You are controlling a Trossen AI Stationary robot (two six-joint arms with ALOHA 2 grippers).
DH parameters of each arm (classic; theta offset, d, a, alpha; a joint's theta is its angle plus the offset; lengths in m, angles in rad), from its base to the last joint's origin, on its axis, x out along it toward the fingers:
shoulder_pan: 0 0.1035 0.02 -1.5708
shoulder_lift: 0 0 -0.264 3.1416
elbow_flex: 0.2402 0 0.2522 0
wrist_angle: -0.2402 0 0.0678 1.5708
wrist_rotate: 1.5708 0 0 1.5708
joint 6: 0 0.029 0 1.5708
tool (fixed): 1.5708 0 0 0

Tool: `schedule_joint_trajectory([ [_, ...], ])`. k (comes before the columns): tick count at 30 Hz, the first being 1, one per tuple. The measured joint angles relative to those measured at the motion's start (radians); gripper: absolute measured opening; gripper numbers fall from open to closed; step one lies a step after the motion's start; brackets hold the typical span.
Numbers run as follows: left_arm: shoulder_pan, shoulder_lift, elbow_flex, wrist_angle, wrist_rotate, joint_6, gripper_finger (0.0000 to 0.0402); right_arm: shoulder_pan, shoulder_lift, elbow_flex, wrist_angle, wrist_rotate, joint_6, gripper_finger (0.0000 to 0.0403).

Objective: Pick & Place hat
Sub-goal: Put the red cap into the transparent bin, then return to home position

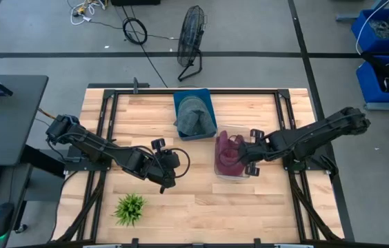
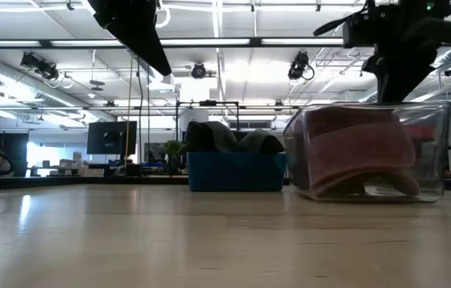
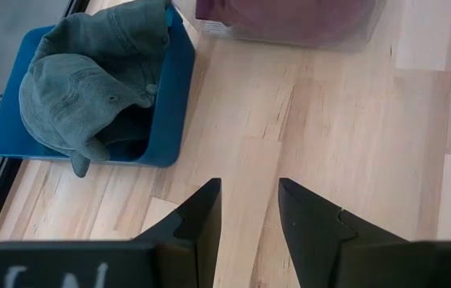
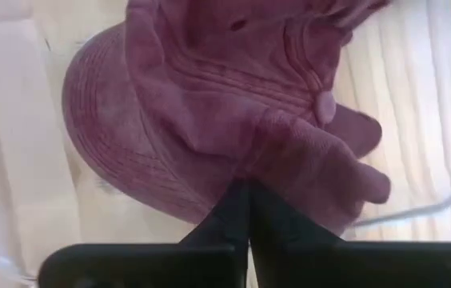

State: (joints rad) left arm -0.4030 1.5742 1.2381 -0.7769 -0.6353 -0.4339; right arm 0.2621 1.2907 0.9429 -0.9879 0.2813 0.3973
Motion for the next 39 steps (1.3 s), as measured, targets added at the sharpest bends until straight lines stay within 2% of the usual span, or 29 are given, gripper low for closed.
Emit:
schedule_joint_trajectory([
  [11, 0.000, -0.001, 0.000, -0.002, 0.000, 0.001, 0.0128, -0.104, -0.001, -0.189, 0.280, -0.029, -0.123, 0.0002],
  [16, 0.000, -0.001, 0.000, -0.002, 0.000, 0.001, 0.0128, -0.120, -0.001, -0.212, 0.277, -0.043, -0.126, 0.0001],
  [24, -0.009, -0.050, -0.002, 0.002, 0.000, -0.002, 0.0128, -0.119, 0.000, -0.040, 0.094, -0.035, -0.131, 0.0024],
  [33, -0.057, -0.227, -0.001, -0.005, -0.078, -0.007, 0.0128, -0.085, 0.000, 0.192, -0.087, 0.091, -0.174, 0.0046],
  [39, -0.084, -0.355, -0.001, -0.037, -0.131, 0.000, 0.0128, -0.030, -0.062, 0.280, -0.111, 0.149, -0.223, 0.0042],
])
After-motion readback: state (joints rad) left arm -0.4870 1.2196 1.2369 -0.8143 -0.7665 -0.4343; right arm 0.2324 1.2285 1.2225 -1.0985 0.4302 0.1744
